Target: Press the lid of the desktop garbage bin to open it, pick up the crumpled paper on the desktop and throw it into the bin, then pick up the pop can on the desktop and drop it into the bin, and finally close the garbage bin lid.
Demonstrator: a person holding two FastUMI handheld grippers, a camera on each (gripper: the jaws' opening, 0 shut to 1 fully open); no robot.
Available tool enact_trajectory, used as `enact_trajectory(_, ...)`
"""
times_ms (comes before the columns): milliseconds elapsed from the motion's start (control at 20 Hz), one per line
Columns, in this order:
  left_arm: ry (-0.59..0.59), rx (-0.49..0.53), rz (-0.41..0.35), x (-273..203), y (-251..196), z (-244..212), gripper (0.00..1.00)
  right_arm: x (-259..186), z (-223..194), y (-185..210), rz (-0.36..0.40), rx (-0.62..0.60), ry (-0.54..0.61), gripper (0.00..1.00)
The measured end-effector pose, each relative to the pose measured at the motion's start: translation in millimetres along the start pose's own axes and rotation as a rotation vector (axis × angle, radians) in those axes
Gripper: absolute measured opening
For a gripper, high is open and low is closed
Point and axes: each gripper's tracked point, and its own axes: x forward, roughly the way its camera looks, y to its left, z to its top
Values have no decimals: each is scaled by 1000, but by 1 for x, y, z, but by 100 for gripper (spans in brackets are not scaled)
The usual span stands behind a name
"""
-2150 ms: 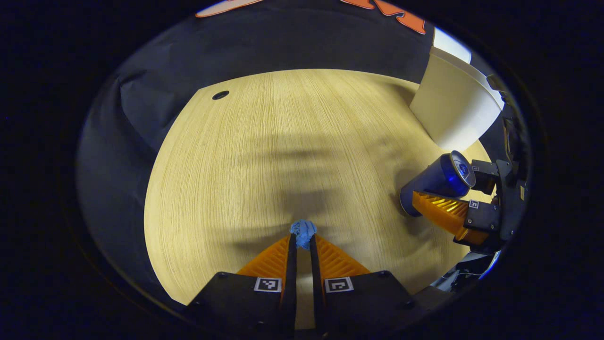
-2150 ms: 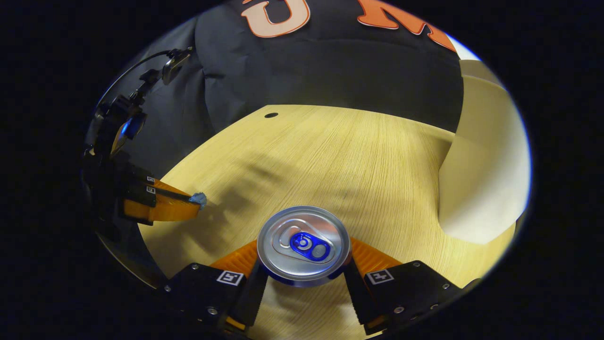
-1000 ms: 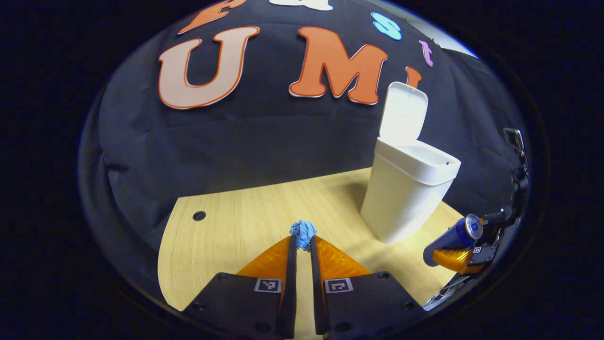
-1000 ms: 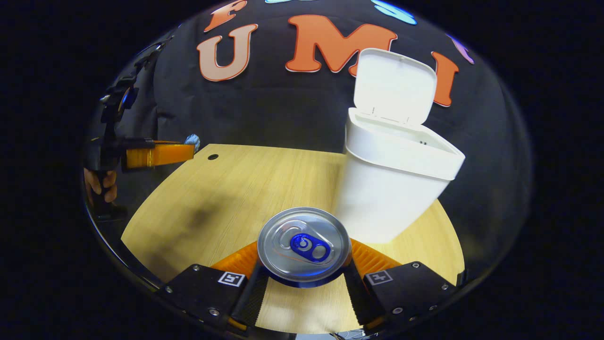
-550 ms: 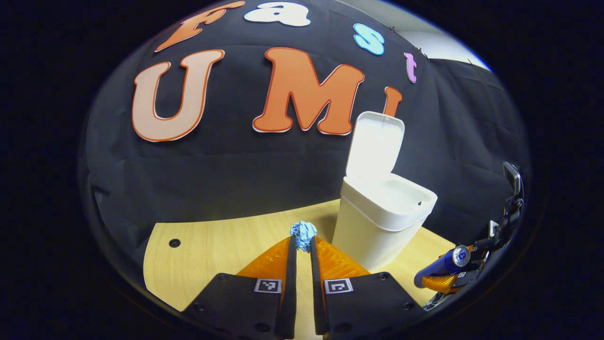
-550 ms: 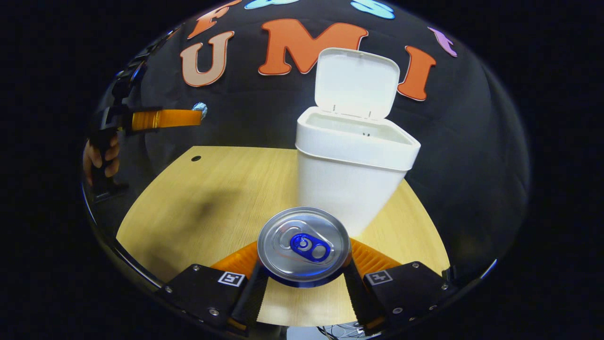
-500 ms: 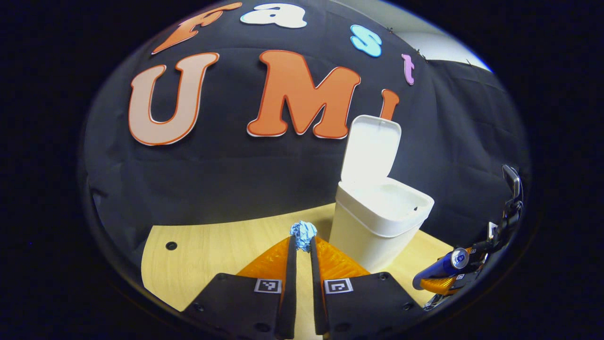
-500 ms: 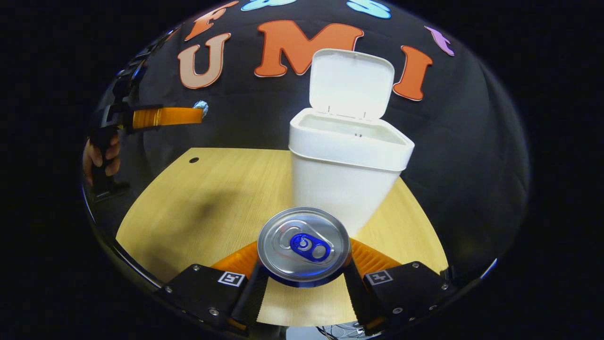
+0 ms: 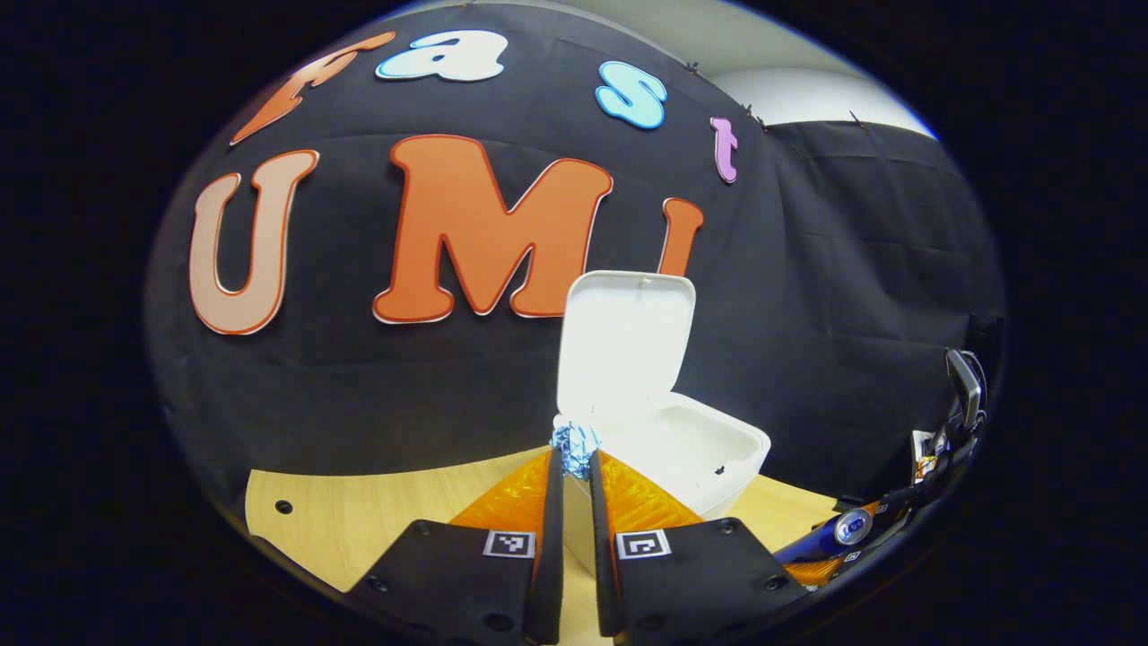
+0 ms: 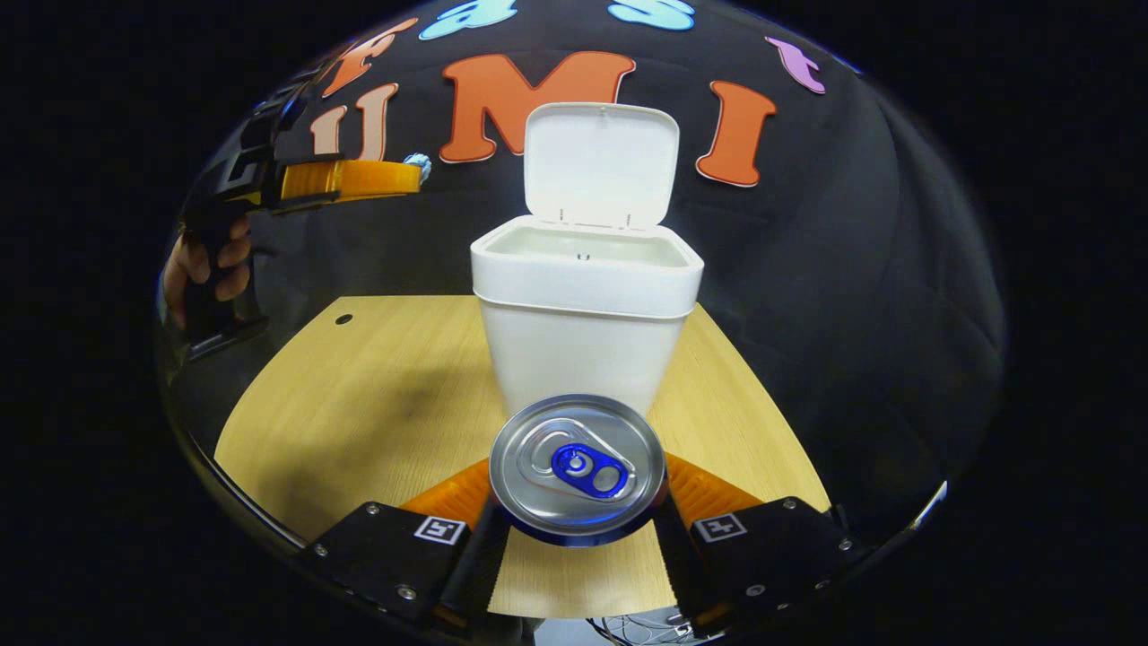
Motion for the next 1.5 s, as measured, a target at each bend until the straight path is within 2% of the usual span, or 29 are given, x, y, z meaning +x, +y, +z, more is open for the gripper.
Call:
enact_trajectory(100,7,1,-19,4,-7,-1,19,-1,-1,-13,-8,15,-3,78)
enact_trajectory(150,10,-3,-30,4,-10,-2,19,-2,-1,-20,-15,24,-7,73)
enact_trajectory(200,21,-8,-56,5,-17,-5,19,-2,-1,-25,-17,34,-10,78)
enact_trajectory(400,82,1,-95,4,-25,-16,19,-3,-1,-45,-37,65,-17,77)
enact_trajectory(850,177,17,-101,-2,-28,-34,21,-3,23,-81,-65,78,-57,77)
enact_trajectory(1050,176,23,-99,-4,-27,-32,34,-3,47,-85,-63,46,-94,77)
enact_trajectory(1150,170,19,-107,-3,-29,-32,47,-3,61,-86,-59,29,-116,77)
enact_trajectory(1300,164,20,-98,-6,-27,-31,72,-3,81,-86,-54,7,-146,77)
enact_trajectory(1350,164,17,-89,-6,-25,-32,72,-1,89,-84,-50,-1,-155,77)
enact_trajectory(1400,163,16,-80,-7,-23,-32,82,1,97,-84,-47,-11,-162,77)
enact_trajectory(1500,157,20,-52,-11,-17,-32,84,-2,111,-83,-35,-25,-183,77)
